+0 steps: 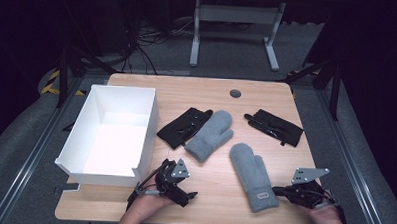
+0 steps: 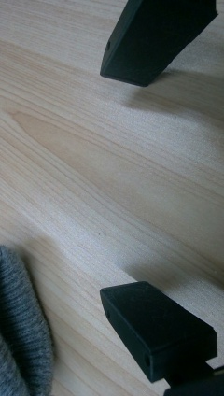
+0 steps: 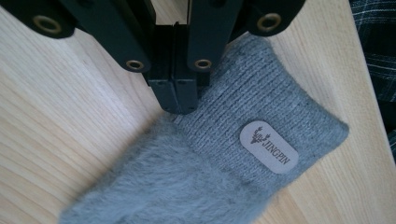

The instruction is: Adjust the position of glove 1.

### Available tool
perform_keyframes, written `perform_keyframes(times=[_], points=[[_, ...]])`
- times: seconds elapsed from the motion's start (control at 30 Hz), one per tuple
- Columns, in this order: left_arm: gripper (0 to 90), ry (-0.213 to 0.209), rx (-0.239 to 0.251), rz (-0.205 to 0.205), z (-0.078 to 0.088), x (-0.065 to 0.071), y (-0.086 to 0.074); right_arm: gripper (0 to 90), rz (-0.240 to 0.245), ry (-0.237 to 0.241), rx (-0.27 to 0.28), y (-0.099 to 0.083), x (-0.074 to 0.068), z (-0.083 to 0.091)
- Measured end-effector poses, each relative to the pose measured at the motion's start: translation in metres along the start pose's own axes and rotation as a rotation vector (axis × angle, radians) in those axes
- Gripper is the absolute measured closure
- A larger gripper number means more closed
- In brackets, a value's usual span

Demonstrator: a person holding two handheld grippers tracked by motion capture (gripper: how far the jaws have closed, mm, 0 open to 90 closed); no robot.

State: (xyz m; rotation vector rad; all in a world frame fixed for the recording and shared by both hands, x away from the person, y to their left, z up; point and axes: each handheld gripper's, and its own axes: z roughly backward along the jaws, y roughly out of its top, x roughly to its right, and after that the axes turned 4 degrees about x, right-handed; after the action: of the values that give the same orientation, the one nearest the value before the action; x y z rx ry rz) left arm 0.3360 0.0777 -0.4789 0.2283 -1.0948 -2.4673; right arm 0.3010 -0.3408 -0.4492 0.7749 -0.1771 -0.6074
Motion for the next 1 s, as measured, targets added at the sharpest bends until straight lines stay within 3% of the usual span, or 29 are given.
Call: perform_keyframes(times=[1.0], points=[[0.4, 0.000, 0.001, 0.001, 0.000, 0.000, 0.000, 90.0, 0.159, 0.148, -0.012, 0.055, -0.036, -0.055]])
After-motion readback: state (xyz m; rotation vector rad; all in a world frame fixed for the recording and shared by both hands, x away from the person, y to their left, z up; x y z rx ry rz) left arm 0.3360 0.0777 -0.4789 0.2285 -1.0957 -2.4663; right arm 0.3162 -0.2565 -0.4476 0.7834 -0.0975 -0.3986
